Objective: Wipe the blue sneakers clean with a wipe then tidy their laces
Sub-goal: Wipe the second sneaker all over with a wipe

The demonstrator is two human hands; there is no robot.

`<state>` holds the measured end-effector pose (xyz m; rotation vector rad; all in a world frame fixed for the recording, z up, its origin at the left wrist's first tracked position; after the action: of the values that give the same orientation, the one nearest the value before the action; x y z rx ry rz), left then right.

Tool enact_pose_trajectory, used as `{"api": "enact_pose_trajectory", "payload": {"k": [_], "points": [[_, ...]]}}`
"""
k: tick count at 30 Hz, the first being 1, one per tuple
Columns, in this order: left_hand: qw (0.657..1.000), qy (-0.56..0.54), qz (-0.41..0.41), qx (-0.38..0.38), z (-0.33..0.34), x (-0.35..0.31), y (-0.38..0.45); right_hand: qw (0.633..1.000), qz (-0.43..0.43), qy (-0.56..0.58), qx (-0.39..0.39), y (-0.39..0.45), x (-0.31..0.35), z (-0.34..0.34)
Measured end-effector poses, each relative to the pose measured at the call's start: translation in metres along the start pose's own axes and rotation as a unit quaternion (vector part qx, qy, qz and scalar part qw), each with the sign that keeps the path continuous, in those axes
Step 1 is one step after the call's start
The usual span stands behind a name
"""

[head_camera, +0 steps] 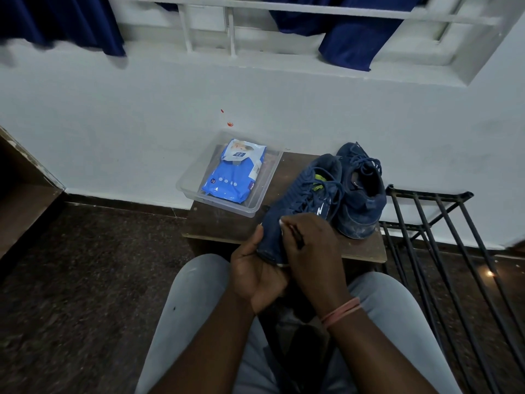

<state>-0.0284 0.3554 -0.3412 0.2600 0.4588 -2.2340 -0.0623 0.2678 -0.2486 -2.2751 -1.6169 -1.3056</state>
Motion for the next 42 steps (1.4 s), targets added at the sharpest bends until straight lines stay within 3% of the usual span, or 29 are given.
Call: {"api": "enact_pose_trajectory", "payload": {"k": [5,9,11,16,20,26,29,32,34,37,42], "points": [[0.999,-0.034,-0.003,-0.012,-0.005,-0.003,-0.002,0.986,0.013,0.126,0.104,-0.015,0.015,0.005],[1.000,-0.001,0.008,0.013,0.002,-0.001,0.003,0.999,0.017,0.038,0.013,0.002,-0.004,-0.004],[1.000,0.006,0.007,0.013,0.000,0.000,0.004,0.999,0.024,0.027,0.004,-0.002,0.002,-0.002],[1.000,-0.010,0.013,-0.008,-0.007,-0.004,0.003,0.982,0.068,0.113,0.133,-0.013,0.000,0.006],[1.000,-0.018,0.011,-0.009,0.002,-0.002,0.003,0.995,0.058,0.056,0.066,-0.012,-0.009,-0.006],[0.999,-0.005,-0.001,0.041,0.002,-0.003,0.001,0.981,0.023,0.146,0.128,-0.018,0.019,-0.008],[0.999,-0.015,-0.004,0.029,-0.007,0.001,0.002,0.986,-0.015,0.074,0.146,-0.021,0.033,0.007],[1.000,0.024,-0.001,0.011,-0.012,0.002,0.003,0.994,-0.005,0.003,0.113,-0.025,0.036,0.016],[0.999,0.031,0.006,0.010,-0.012,0.001,0.004,0.995,-0.015,0.010,0.101,-0.027,0.036,0.011],[1.000,0.000,-0.004,0.016,-0.005,0.002,0.004,0.989,-0.017,0.038,0.142,-0.027,0.026,0.002],[0.999,-0.052,0.010,0.003,0.007,-0.004,0.001,0.995,0.040,0.047,0.077,-0.013,-0.013,-0.007]]}}
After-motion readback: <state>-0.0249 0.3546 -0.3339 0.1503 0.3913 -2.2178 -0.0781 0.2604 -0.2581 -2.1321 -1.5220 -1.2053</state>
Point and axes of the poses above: each hand's wrist, its own y-axis towards the middle knuckle, its own z-axis out of the palm, x = y × z, the point moved 6 cm from there along y, towards the middle knuckle, and after that the axes turned 9 degrees about z, right-handed, at the moved point
